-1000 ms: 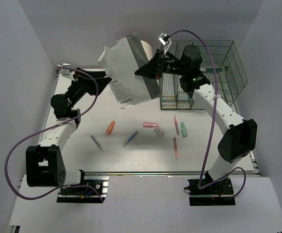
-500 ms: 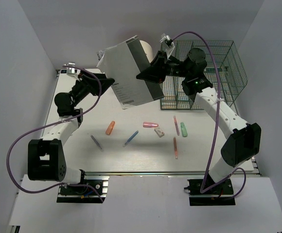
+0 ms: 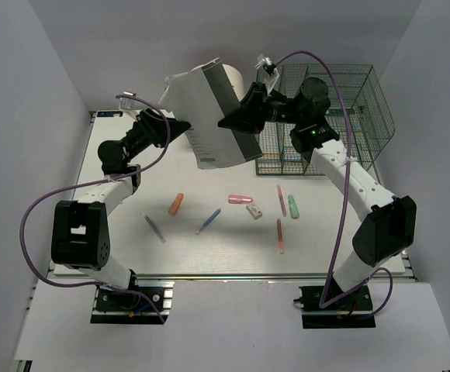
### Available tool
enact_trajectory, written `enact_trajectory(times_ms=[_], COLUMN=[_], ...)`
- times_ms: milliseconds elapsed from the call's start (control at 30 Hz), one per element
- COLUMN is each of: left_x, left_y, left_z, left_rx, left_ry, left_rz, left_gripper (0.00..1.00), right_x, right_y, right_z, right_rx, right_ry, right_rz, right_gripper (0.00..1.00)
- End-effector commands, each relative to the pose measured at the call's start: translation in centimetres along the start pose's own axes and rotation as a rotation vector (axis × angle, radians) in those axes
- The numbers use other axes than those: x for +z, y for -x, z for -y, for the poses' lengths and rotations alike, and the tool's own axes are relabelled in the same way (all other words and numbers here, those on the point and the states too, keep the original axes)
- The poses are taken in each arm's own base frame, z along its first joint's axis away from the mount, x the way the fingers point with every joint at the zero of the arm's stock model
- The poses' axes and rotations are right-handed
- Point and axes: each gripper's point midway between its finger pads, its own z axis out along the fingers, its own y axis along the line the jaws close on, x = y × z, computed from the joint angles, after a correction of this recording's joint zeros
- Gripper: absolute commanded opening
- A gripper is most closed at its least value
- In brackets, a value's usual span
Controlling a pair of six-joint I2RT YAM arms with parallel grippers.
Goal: Organize the desk
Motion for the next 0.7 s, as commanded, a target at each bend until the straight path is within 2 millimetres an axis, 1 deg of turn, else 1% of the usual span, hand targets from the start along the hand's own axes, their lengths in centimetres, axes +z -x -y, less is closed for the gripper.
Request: enact_trajectory(times_ms=[0, 33, 67, 167, 400, 433, 500, 533, 567, 600, 667], left_x=[0.0, 0.0, 0.0, 0.2, 0.5, 0.5, 0.6, 0.6, 0.6, 0.6, 0.7], left_y=[0.9, 1.0, 1.0, 0.8, 1.3, 1.3, 1.5, 1.6, 1.6, 1.7, 1.4], left_z=[5.4, 5.6, 5.8, 6.1, 6.7, 6.7, 7.2, 7.3, 7.6, 7.9, 8.3], left_rx=[0.178, 0.183, 0.187, 0.178, 0.197, 0.199, 0.21, 0.21, 0.217, 0.223, 0.226], left_ry=[-0.211, -0.221, -0.23, -0.252, -0.272, -0.275, -0.287, -0.29, -0.297, -0.302, -0.314], left_rz=[0.027, 0.034, 0.035, 0.024, 0.03, 0.03, 0.032, 0.032, 0.031, 0.031, 0.024], left_gripper=[0.69, 0.65, 0.55, 0.37, 0.19, 0.18, 0.2, 0.24, 0.32, 0.49, 0.62], right_x=[0.1, 0.0, 0.0, -0.1, 0.1, 0.0, 0.1, 0.1, 0.0, 0.1, 0.2], right_y=[3.5, 3.5, 3.3, 3.4, 3.0, 2.8, 2.8, 2.8, 2.8, 2.7, 2.7], right_z=[-1.8, -1.7, -1.5, -0.8, 0.0, 0.3, 0.6, 0.5, 0.6, 0.6, 0.5], right_rx=[-0.145, -0.144, -0.14, -0.139, -0.109, -0.099, -0.096, -0.095, -0.093, -0.087, -0.084], right_ry=[0.004, -0.001, -0.004, -0.039, -0.067, -0.076, -0.084, -0.082, -0.083, -0.081, -0.072], right_rz=[0.071, 0.071, 0.069, 0.073, 0.063, 0.06, 0.059, 0.056, 0.057, 0.055, 0.056], right_gripper=[0.0, 0.0, 0.0, 0.0, 0.0, 0.0, 0.0, 0.0, 0.0, 0.0, 0.0])
